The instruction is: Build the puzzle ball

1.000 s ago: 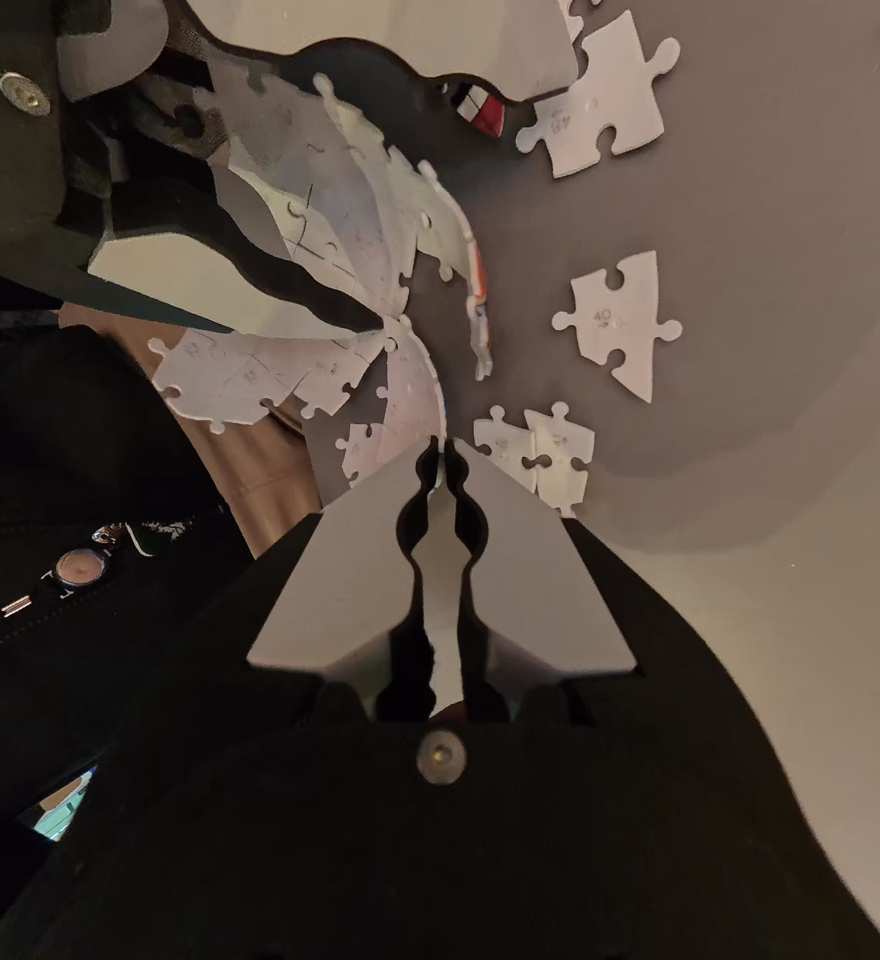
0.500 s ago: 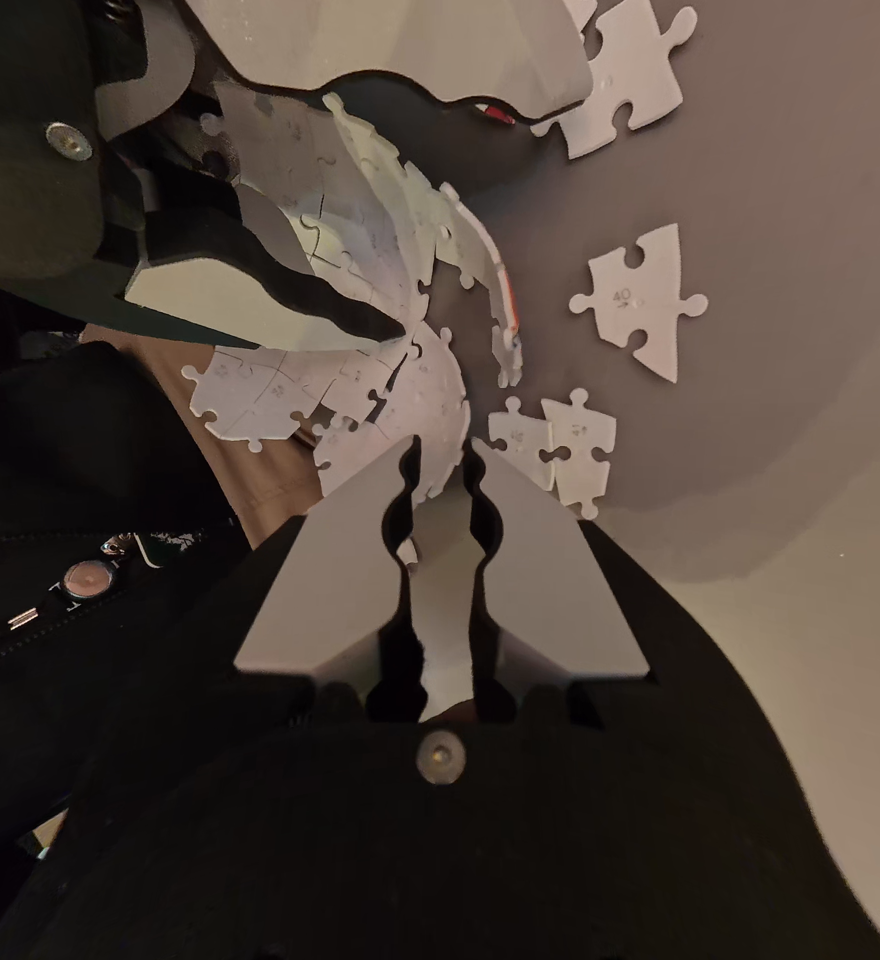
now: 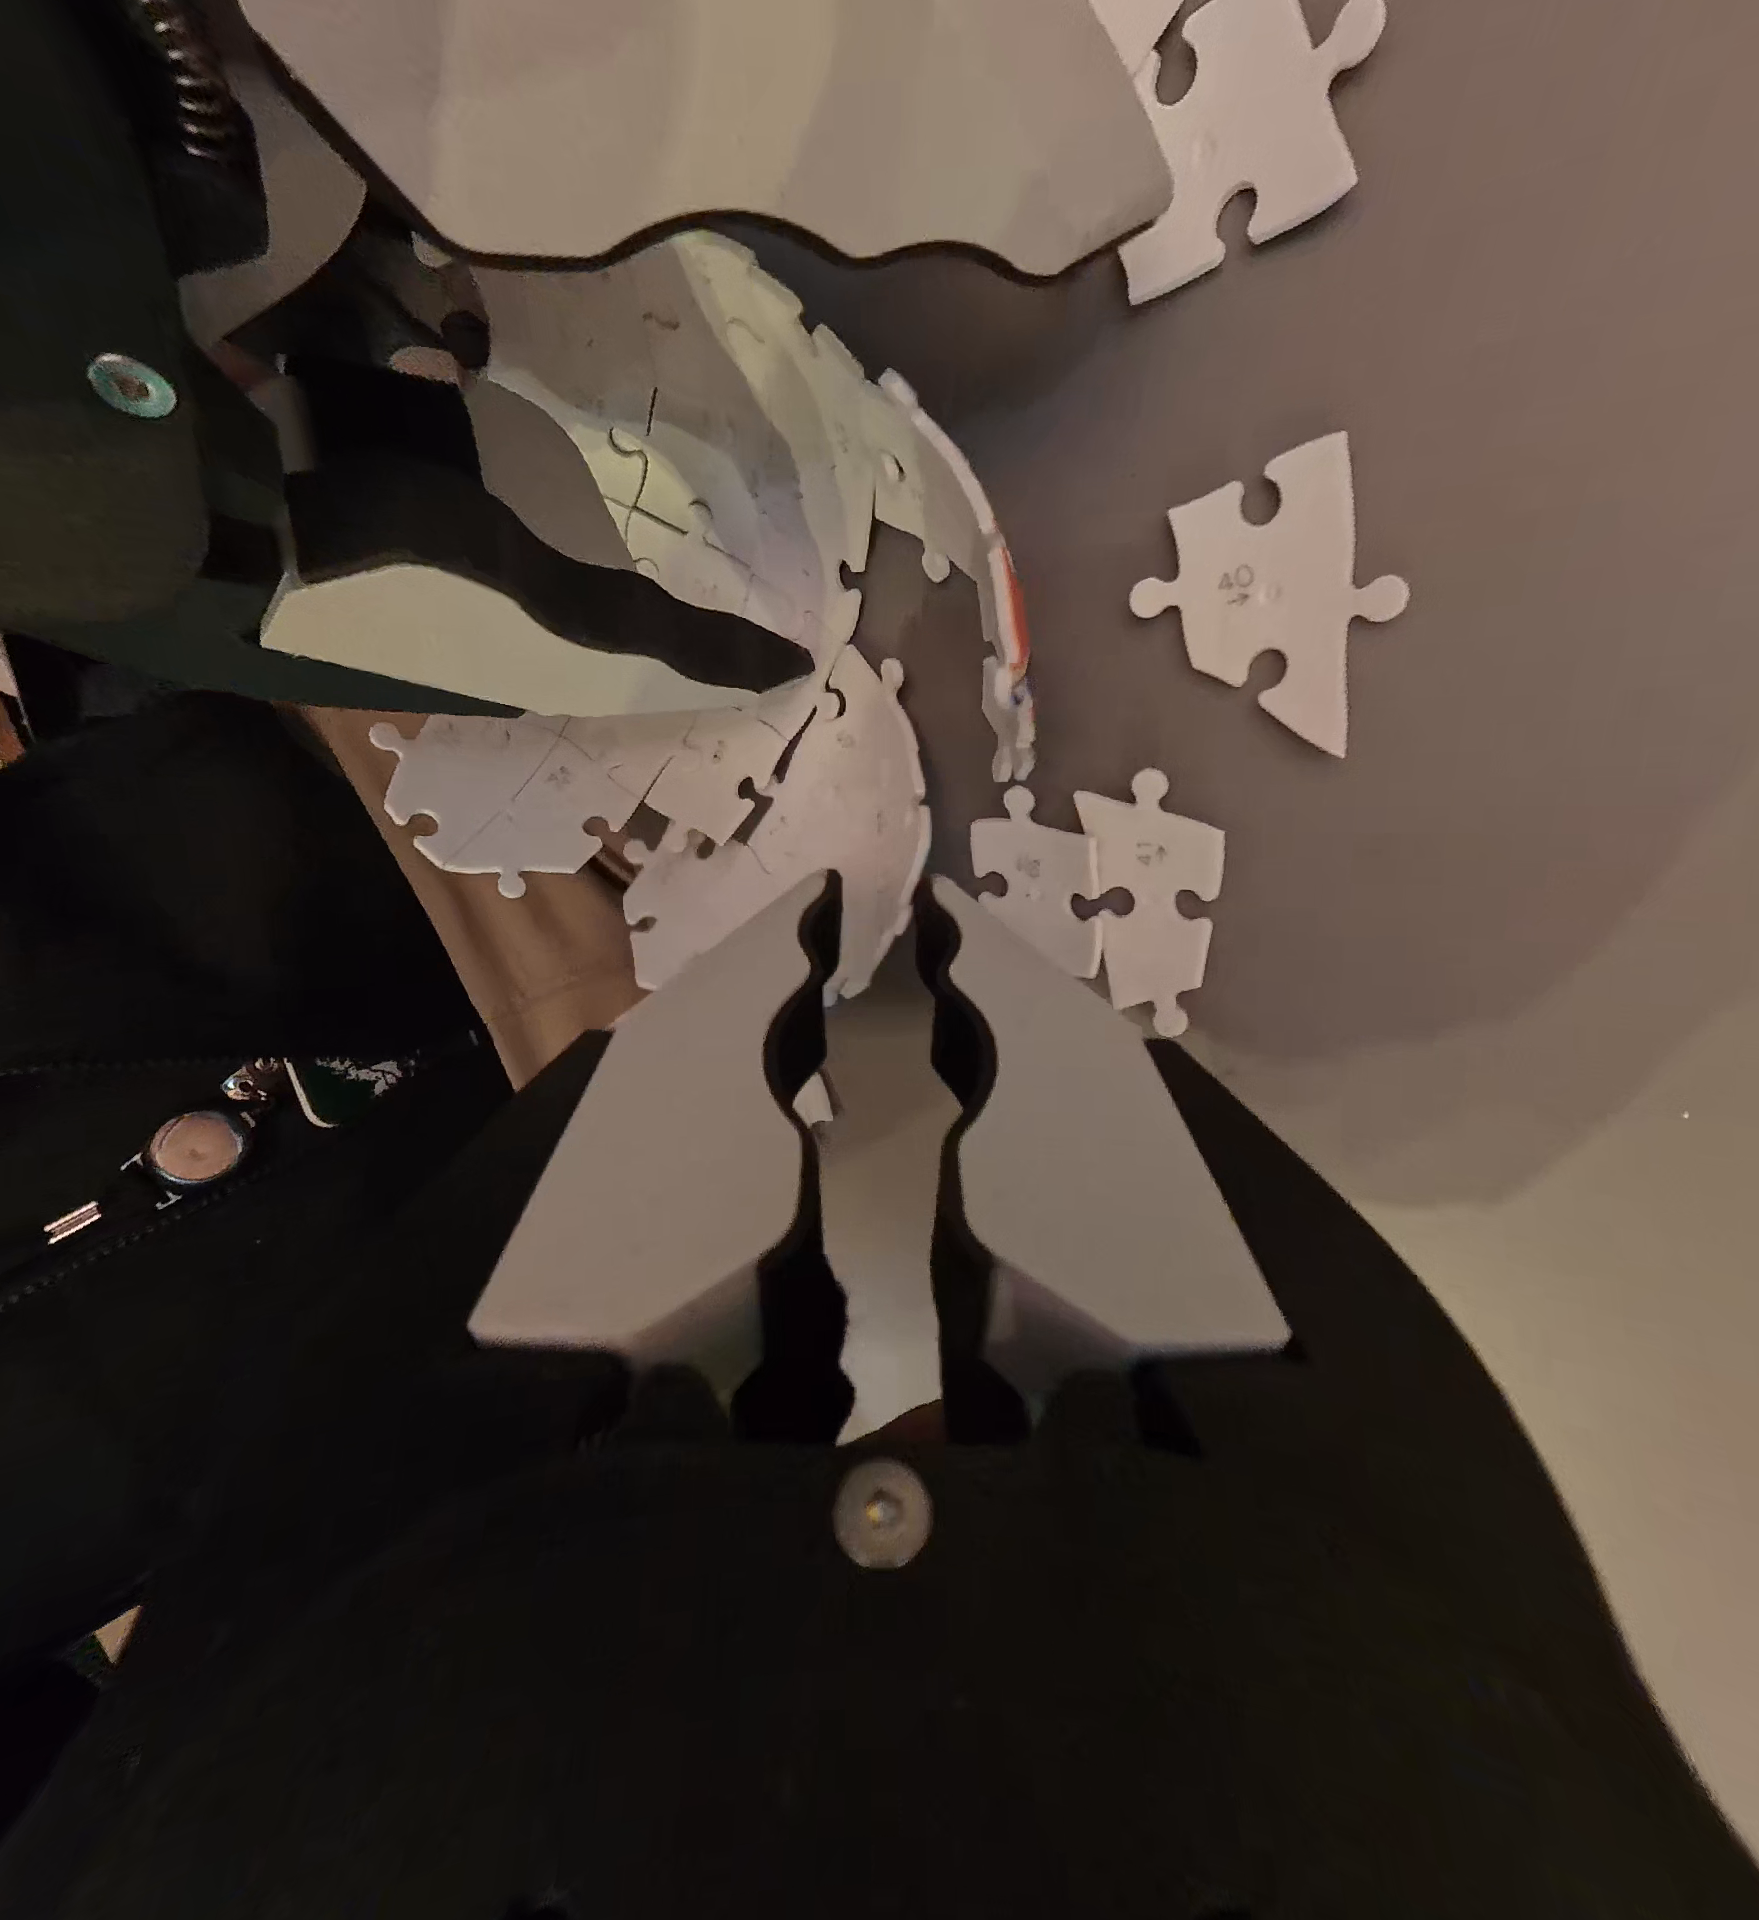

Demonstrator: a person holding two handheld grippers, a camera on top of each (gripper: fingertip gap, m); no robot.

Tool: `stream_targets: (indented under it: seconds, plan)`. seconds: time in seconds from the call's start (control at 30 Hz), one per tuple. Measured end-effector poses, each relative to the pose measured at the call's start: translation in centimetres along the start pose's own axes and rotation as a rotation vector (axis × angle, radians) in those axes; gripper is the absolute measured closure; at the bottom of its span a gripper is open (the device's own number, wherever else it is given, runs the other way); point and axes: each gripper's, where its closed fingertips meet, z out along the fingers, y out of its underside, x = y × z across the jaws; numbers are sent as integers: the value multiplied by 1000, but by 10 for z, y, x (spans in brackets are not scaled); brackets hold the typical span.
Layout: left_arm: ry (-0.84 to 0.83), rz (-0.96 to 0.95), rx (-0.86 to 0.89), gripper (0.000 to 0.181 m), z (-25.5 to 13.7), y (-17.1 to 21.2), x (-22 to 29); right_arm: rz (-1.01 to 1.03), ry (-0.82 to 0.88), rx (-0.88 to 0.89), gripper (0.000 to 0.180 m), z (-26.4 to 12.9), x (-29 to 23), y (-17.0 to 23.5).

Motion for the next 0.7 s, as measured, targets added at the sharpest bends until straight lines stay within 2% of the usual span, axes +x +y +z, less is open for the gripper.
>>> stream_targets:
  seconds: [0.23, 0.33, 0.7]
  plan:
    - [-9, 10, -15, 90, 0, -1, -1, -14, 12, 26, 167, 2, 1, 0]
    - [-20, 19, -20, 90, 0, -2, -2, -17, 21, 31, 175, 2, 2, 2]
    - [-74, 73, -40, 92, -2, -7, -2, 2, -1, 60, 171, 1, 6, 3]
